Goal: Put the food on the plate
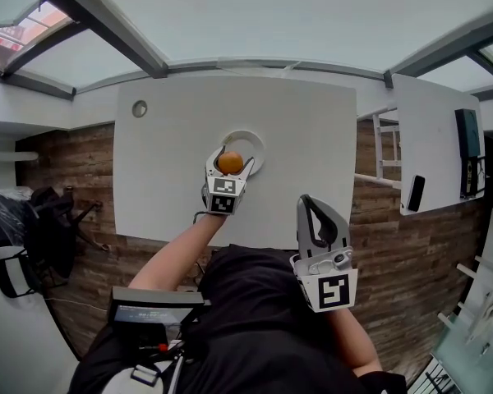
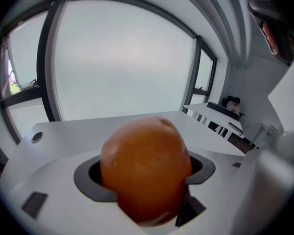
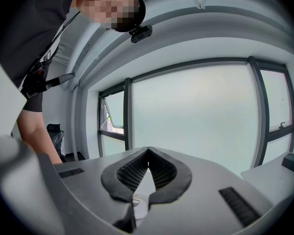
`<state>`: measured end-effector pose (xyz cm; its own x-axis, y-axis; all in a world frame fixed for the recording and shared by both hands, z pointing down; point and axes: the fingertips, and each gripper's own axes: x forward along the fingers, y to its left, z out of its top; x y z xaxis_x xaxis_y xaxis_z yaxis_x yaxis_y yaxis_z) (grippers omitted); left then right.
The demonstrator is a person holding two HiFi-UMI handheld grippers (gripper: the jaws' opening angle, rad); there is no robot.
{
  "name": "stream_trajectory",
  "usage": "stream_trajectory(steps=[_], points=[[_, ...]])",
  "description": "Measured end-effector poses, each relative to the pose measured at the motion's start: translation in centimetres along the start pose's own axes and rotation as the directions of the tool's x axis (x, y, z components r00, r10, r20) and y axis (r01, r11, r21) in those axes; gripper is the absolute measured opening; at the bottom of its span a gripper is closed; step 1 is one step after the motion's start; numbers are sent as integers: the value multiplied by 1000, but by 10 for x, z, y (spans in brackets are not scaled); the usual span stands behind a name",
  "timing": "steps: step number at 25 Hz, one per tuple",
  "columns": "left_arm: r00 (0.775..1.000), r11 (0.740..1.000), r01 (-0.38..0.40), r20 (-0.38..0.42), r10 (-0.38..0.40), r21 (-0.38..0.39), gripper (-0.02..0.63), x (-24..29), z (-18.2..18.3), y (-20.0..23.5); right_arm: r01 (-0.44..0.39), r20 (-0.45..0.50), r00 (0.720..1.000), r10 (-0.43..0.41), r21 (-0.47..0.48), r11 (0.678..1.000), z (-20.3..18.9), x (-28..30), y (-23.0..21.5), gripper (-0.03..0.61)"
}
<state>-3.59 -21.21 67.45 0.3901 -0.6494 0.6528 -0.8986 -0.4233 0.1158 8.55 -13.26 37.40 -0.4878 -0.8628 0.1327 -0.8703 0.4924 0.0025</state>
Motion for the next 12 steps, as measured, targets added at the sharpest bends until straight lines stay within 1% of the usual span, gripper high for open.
stream_trajectory(steps=[2,4,7,10,12], points=[[1000,1000,-13,1,13,8,367,8,-4,5,16,-11,1000,-16,9,1000,-3,-3,-4,6],[1000,1000,-20,-4,20,-7,367,5,2,8,34,-31,999,-33,30,999,-6,-7,-5,6],[1000,1000,-9,-8,9,-9,367,8,7,6,52,-35,998,-50,46,998,-7,-11,-5,6],[999,1000,5,-44,-4,25,367,24,-11,2,56,-42,998,-55,36,998,-11,-15,-9,6],[997,1000,10,-72,-8,27,367,30,-17,-1,62,-40,997,-61,24,998,-12,-18,-13,6]])
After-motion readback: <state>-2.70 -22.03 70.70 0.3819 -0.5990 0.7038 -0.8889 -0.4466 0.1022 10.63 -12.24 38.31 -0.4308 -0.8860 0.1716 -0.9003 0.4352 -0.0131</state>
